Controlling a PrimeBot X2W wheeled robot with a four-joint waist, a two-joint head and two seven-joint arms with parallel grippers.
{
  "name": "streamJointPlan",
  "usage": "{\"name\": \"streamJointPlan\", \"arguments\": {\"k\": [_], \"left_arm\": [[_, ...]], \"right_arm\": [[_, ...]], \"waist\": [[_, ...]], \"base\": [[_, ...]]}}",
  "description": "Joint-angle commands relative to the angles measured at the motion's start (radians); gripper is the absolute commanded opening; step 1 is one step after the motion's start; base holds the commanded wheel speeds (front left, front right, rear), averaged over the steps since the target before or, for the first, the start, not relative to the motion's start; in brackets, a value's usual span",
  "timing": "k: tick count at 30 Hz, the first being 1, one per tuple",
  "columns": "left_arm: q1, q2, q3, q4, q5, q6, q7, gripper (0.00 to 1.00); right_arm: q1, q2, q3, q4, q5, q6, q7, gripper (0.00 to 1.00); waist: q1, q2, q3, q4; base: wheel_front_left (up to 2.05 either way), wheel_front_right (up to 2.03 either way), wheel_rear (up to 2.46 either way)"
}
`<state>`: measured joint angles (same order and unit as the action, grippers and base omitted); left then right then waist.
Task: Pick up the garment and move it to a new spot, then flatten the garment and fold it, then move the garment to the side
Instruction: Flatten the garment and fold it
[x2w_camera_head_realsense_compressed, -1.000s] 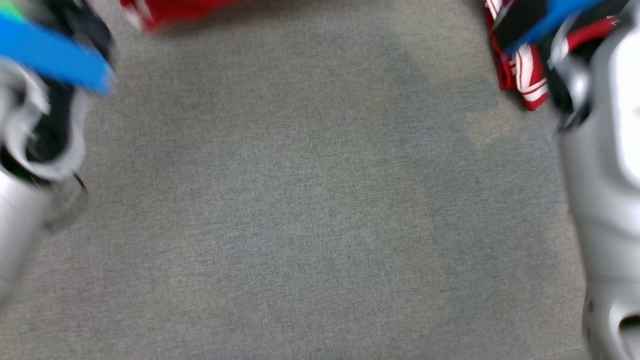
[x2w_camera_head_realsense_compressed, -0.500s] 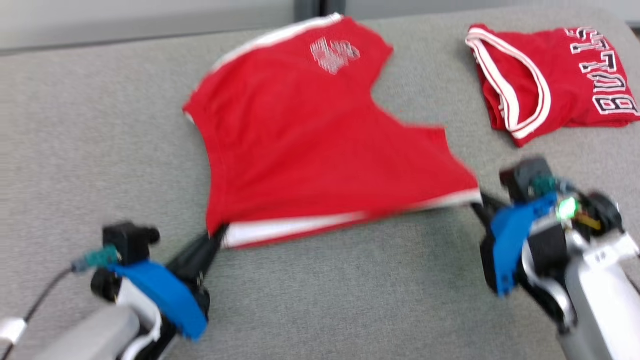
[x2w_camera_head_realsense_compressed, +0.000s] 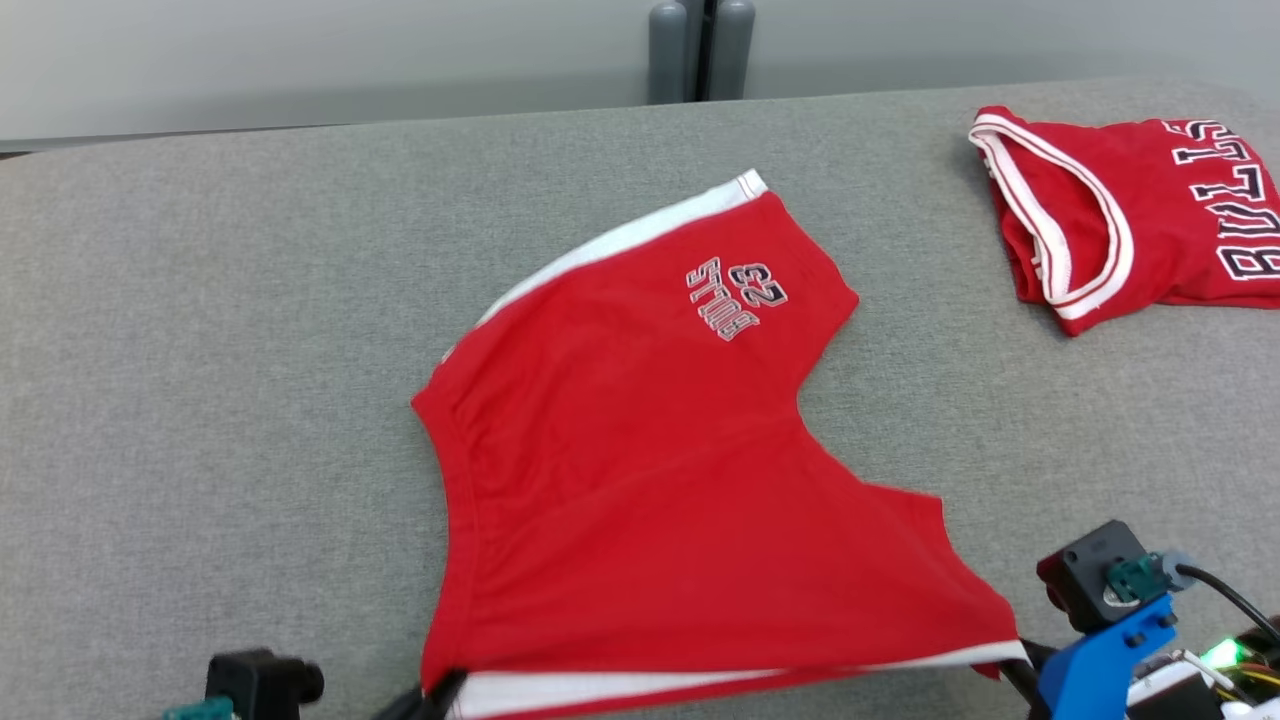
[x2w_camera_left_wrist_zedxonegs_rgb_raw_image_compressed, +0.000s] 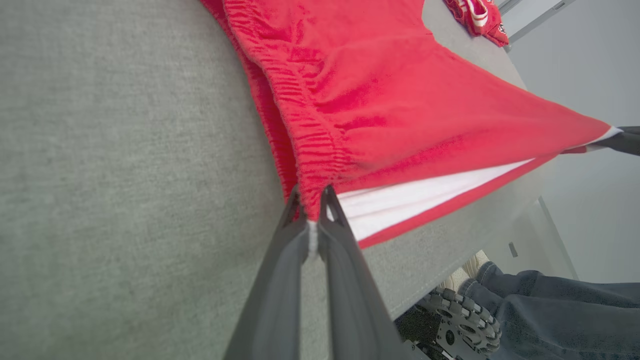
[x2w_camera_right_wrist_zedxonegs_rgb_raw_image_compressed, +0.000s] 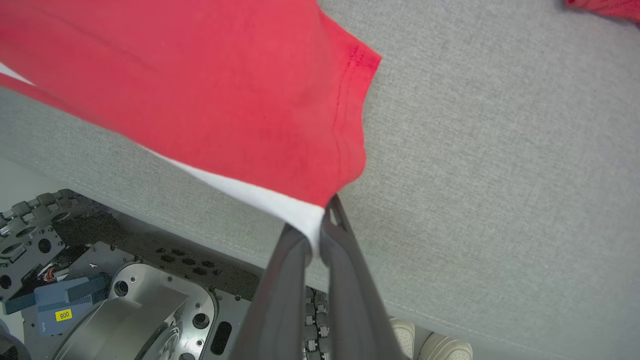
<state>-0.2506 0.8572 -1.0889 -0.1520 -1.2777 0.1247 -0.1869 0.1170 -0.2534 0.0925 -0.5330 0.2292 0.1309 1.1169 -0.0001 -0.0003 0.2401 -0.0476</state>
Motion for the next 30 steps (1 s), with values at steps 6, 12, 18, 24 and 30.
{"name": "streamJointPlan", "arguments": {"k": [6,12,18,24,30], "left_arm": [[0.030,0.071,-0.014,-0.141,-0.033,0.051,0.068,0.00],[-0.087,0.061,0.011,-0.161,-0.090,-0.036,0.190,0.00],[-0.212,0.050,0.082,-0.105,-0.174,-0.124,0.270,0.00],[-0.310,-0.006,0.152,-0.010,-0.264,-0.173,0.297,0.00],[-0.419,-0.078,0.214,0.131,-0.331,-0.206,0.318,0.00]], "right_arm": [[0.013,-0.081,-0.070,-0.102,-0.003,0.000,0.091,0.00],[-0.153,-0.180,-0.019,-0.051,0.052,0.000,0.099,0.00],[-0.440,-0.254,0.099,0.127,0.122,0.000,0.052,0.00],[-0.655,-0.277,0.196,0.308,0.157,0.000,0.005,0.00],[-0.889,-0.277,0.320,0.474,0.182,0.000,-0.072,0.00]], "waist": [[0.0001,0.0003,0.002,0.028],[0.0001,0.0003,0.013,0.045],[0.0001,0.0003,0.045,0.055],[0.0001,0.0003,0.082,0.080],[0.0001,0.0003,0.144,0.103]], "base": [[0.00,0.00,0.00],[0.00,0.00,0.00],[0.00,0.00,0.00],[0.00,0.00,0.00],[0.00,0.00,0.00]]}}
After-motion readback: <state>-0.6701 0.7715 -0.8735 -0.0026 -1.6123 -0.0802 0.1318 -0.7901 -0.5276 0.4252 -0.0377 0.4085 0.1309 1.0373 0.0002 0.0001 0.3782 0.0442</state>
